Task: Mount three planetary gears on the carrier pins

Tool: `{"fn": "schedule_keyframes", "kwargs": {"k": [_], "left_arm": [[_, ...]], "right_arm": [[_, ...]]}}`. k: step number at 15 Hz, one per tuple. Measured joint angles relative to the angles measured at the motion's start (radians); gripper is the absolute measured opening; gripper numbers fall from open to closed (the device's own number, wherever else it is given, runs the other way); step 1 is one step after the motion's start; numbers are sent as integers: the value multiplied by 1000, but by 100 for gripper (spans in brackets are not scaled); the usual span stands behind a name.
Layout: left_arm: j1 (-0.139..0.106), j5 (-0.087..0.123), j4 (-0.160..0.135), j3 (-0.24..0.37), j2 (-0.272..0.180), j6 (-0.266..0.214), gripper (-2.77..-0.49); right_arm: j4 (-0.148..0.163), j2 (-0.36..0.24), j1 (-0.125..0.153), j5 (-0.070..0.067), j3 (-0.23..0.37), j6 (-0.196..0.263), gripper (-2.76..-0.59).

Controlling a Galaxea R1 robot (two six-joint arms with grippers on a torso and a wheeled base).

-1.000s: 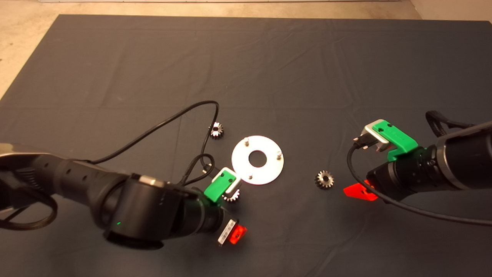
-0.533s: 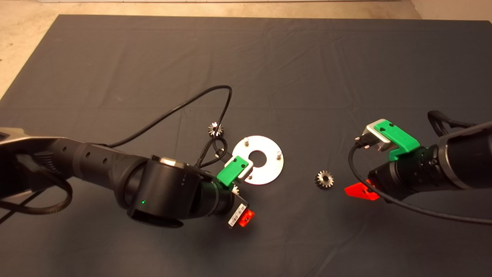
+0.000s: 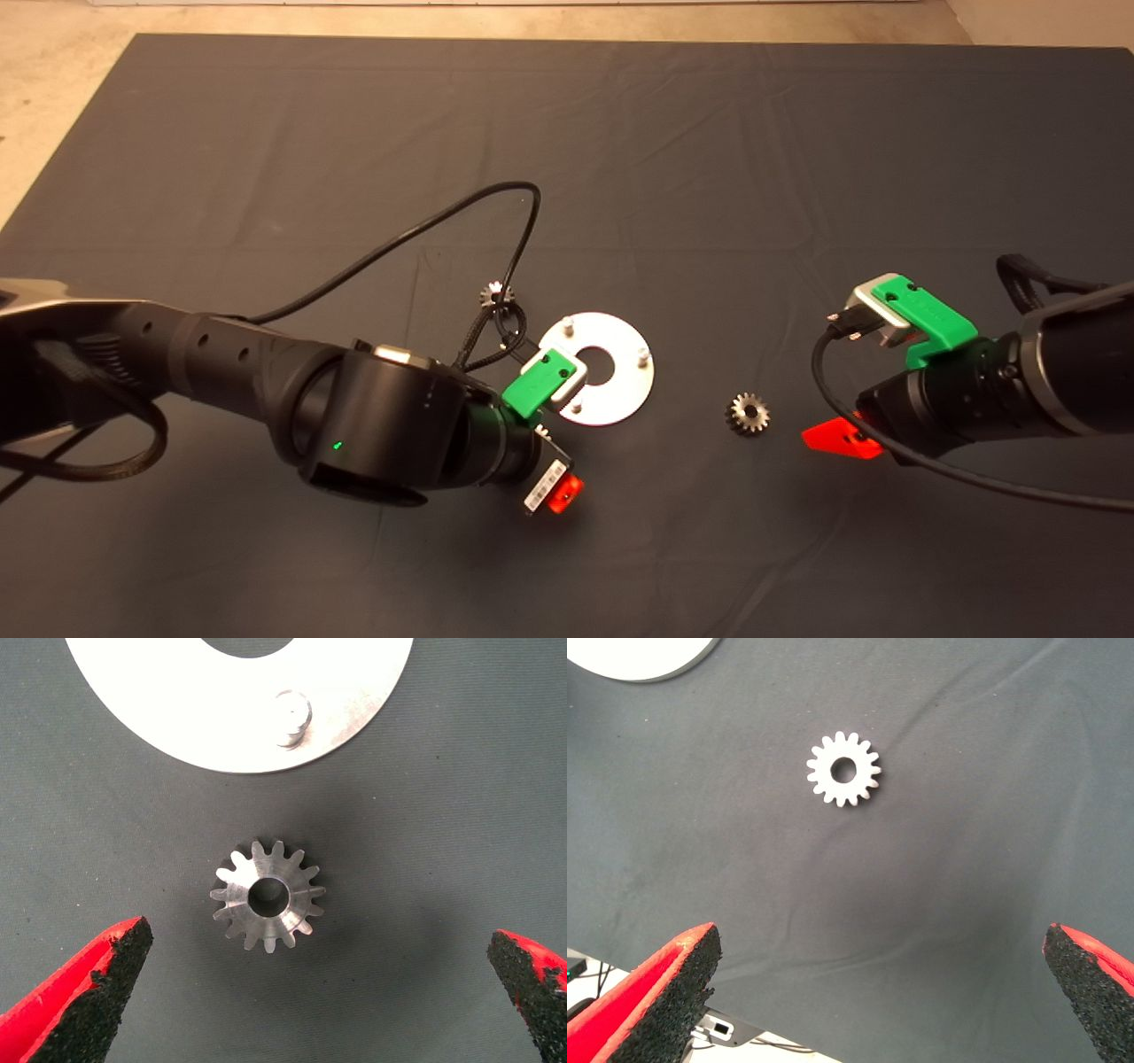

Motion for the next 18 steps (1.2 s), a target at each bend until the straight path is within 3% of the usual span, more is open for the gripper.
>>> {"fn": "schedule_keyframes", "kwargs": {"k": [13,18], "left_arm": [[0,0,0,-19,-3,32,-49],[36,0,8,-32,-3,67,-49]], "right_arm": [[0,-12,0,0,6,0,-63],[0,-14,0,0,9,0,-63]]}}
